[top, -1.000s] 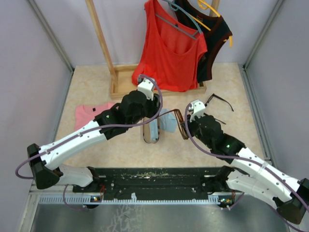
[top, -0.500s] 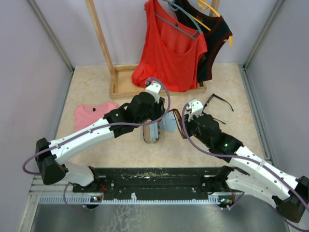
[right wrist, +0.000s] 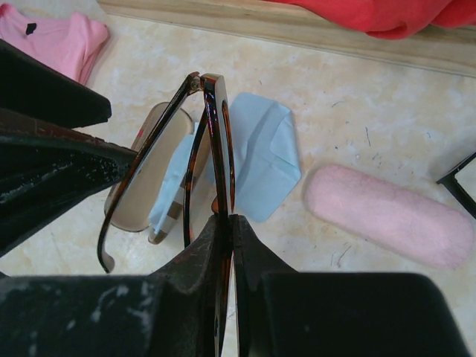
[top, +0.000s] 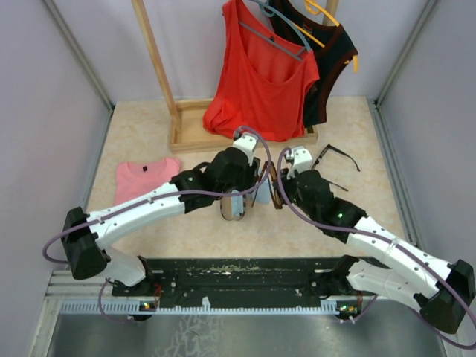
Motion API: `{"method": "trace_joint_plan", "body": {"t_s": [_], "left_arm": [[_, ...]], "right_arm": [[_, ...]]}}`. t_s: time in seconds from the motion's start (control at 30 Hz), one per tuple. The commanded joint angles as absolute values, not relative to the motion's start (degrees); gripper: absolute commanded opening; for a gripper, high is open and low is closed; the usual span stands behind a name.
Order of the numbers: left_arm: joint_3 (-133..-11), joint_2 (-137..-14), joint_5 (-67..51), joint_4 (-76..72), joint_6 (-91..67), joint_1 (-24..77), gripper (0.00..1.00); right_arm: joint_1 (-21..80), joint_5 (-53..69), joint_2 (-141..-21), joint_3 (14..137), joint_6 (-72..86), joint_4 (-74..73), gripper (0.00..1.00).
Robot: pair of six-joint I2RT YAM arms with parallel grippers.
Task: Organize the sunglasses
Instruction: Fold the sunglasses at the center of the board.
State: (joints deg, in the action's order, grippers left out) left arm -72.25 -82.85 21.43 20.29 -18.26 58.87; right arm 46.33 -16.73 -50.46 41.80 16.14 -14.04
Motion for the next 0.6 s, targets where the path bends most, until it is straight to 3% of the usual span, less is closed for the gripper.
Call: {"method": "trace_joint_plan", "body": {"t_s": [0.0, 0.57], "left_arm": [[-72.32, -84.12, 20.06, 19.80, -19.29, 59.66, 0.51], [-75.15, -87.88, 18.72, 18.85, -20.09, 61.79, 0.51]], "right_arm": [[46.14, -18.51, -51.33, 45.42, 20.26, -9.06, 0.00], [46.29, -16.78, -51.98, 43.23, 26.14, -5.30, 0.00]]}}
